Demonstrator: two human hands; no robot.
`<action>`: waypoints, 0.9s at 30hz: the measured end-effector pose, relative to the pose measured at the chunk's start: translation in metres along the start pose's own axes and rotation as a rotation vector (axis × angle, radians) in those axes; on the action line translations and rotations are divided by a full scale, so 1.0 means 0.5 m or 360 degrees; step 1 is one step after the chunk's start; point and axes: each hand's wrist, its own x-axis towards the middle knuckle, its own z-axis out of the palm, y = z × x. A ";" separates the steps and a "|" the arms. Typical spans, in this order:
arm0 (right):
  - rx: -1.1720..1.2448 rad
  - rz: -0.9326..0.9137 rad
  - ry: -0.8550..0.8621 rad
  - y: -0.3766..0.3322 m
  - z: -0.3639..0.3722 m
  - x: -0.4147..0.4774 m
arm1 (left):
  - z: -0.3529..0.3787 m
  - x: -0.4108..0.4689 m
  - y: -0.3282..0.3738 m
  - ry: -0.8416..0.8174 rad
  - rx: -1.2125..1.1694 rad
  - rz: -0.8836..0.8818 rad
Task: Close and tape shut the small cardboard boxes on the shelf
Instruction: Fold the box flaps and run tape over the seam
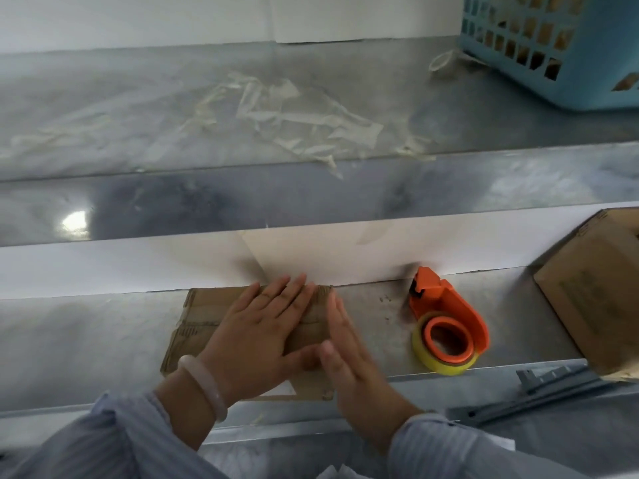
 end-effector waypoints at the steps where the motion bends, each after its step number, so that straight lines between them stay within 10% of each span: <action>1: 0.0009 0.0024 -0.0025 -0.004 0.013 0.000 | 0.003 -0.001 -0.002 0.0000 -0.0017 0.0002; 8: 0.0347 0.0590 0.0057 -0.053 0.019 0.012 | -0.017 -0.002 -0.003 -0.0098 -0.0210 -0.0113; 12: 0.0216 0.0756 -0.0003 -0.076 -0.012 0.024 | -0.061 -0.021 -0.019 0.0197 -0.1633 -0.0368; 16: 0.0063 0.0864 0.0289 -0.120 0.005 0.049 | -0.057 -0.067 -0.072 0.0768 -0.1160 -0.0764; 21: -0.0577 0.0914 0.0380 -0.150 0.090 0.073 | -0.031 -0.091 -0.092 0.0154 -0.0779 -0.0991; 27: -0.0850 0.0929 0.0615 -0.133 0.111 0.092 | -0.032 -0.077 -0.098 0.0291 -0.0897 -0.1003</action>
